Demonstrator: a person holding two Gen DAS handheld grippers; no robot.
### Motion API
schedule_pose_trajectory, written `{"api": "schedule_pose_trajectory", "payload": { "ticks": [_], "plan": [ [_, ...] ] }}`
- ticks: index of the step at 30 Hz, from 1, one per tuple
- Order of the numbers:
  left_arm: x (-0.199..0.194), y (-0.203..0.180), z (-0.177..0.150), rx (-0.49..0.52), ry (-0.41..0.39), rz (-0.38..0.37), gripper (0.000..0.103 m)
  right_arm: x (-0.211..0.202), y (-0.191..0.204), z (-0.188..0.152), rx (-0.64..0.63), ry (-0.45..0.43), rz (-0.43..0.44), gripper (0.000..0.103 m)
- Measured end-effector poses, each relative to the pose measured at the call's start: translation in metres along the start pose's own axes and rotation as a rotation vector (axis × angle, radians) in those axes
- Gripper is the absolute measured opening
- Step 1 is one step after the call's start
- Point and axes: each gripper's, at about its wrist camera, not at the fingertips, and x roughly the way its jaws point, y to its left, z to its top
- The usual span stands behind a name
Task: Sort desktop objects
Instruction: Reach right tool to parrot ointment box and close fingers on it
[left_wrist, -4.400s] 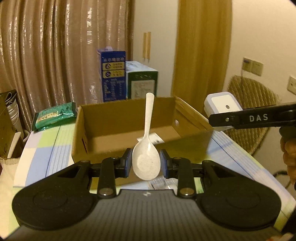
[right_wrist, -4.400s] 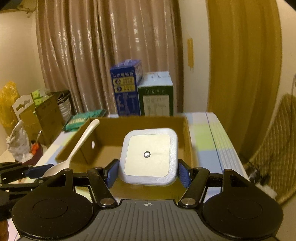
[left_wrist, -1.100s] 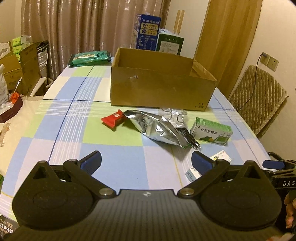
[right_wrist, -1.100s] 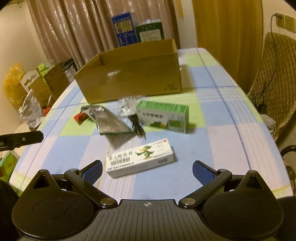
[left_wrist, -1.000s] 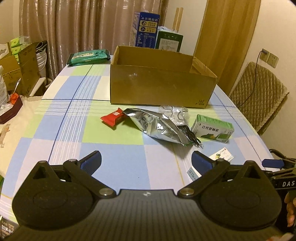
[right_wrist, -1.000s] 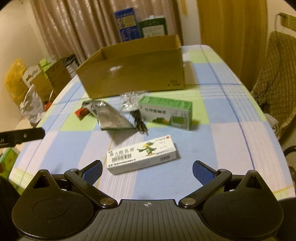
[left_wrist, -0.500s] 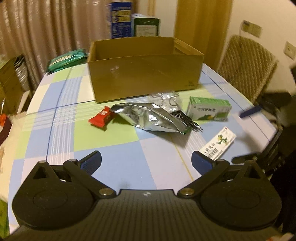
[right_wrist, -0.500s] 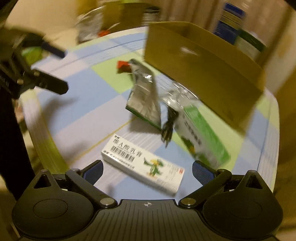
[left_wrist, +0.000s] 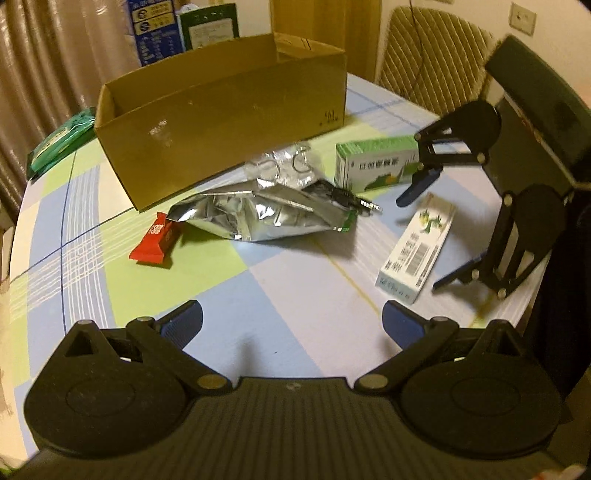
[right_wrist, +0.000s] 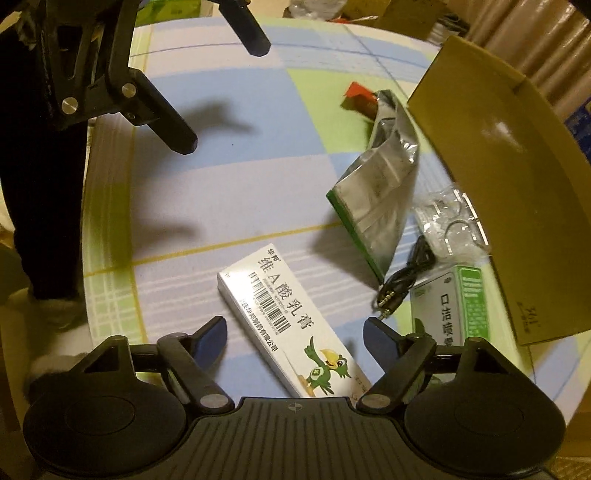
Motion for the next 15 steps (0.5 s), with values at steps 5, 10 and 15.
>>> {"api": "schedule_pose_trajectory", "payload": {
  "ticks": [5, 10, 15],
  "plan": [
    [0.009, 0.006, -0.003, 0.044, 0.025, 0.005, 0.102, 0.004, -0.01, -0.002, 0.028, 0.007, 0.033, 0.069],
    [0.014, 0.014, -0.004, 0.042, 0.03, 0.009, 0.102, 0.003, -0.014, -0.002, 0.064, 0.003, 0.049, 0.052],
    [0.016, 0.019, -0.004, 0.035, 0.029, 0.011, 0.102, 0.0, -0.015, 0.0, 0.109, 0.0, 0.071, 0.04]
  ]
}}
